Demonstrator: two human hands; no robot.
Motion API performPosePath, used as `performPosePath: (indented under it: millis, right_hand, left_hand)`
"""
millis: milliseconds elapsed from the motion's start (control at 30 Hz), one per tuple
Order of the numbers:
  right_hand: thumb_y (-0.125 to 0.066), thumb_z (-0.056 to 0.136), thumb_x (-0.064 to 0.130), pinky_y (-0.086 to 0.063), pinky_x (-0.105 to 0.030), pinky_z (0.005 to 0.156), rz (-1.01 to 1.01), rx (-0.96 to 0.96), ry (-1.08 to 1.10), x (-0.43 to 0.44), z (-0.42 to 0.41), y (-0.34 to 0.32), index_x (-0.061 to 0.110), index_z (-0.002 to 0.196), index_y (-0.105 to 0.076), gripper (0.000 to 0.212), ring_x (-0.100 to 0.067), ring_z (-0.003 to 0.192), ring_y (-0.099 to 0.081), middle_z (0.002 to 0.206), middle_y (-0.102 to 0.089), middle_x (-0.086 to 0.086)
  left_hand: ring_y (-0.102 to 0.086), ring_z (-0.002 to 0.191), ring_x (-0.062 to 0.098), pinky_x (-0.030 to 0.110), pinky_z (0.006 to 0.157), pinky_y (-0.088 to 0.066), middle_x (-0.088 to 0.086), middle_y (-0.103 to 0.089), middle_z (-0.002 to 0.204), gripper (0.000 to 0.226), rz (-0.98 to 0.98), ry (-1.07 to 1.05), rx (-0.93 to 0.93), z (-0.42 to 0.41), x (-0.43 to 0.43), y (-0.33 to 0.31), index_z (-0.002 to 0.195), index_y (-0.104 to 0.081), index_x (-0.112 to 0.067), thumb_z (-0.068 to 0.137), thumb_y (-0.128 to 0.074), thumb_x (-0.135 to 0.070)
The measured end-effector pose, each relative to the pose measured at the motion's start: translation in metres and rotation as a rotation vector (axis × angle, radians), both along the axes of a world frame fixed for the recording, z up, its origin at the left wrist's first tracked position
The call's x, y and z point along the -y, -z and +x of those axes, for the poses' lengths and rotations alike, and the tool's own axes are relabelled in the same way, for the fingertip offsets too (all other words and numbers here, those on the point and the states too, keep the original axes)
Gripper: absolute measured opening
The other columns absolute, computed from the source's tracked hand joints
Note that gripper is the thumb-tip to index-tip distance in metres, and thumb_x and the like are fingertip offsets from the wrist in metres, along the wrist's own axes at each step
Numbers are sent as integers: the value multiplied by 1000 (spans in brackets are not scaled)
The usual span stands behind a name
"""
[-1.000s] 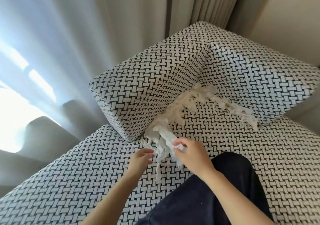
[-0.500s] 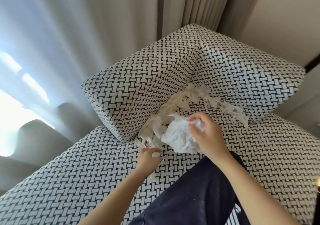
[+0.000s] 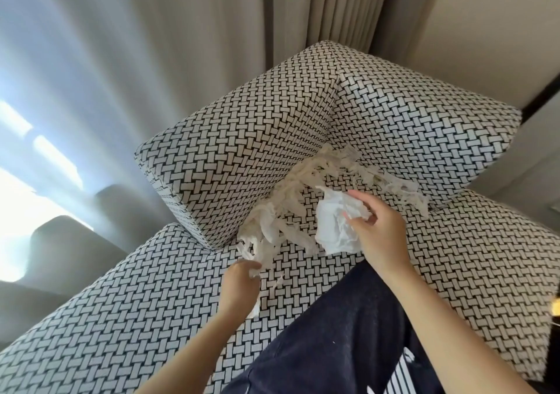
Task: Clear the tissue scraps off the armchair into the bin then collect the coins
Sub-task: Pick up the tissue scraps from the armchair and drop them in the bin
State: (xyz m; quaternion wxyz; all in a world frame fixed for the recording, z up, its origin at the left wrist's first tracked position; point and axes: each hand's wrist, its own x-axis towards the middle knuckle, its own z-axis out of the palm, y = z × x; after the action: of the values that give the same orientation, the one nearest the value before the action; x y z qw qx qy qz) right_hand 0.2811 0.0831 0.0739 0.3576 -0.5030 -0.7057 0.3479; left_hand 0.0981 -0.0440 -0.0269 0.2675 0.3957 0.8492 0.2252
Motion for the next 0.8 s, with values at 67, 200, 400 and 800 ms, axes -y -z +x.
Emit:
performPosePath:
  millis: [67, 200, 400, 800]
  right_hand:
    - [-59, 84, -6, -47, -39, 51, 2, 18, 42, -1, 5, 3, 13, 114, -67, 37, -27, 56, -51, 86, -69, 1]
    - [-63, 86, 3, -51, -23, 62, 35, 55, 101, -4, 14, 9, 11, 110, -69, 27, -16, 68, -58, 96, -67, 0]
    - [-66, 85, 15, -44, -21, 76, 71, 96, 201, -10, 34, 6, 4, 101, -72, 20, -15, 87, -58, 94, -66, -4]
    - [-66, 85, 22, -54, -45, 67, -176, -116, 476, -15, 127, 4, 9, 85, -66, 13, -30, 73, -65, 79, -69, -10]
  left_hand:
    - [-65, 85, 14, 13, 75, -48, 3, -66, 115, 26, 43, -25, 4, -4, -1, -6, 107, -67, -10, 87, -54, 1]
    - [-55, 68, 3, 4, 54, -40, 1, -69, 105, 21, 131, -1, -5, -12, -6, -22, 100, -69, -11, 88, -55, -1]
    - [-57, 60, 0, 3, 50, -40, -8, -69, 100, 15, 210, 66, -50, -10, -23, -52, 100, -69, -21, 88, -61, -16]
    - [-51, 35, 5, 10, 34, -35, -3, -70, 99, 22, 342, 333, 18, 67, -97, -114, 111, -67, -19, 89, -61, -19]
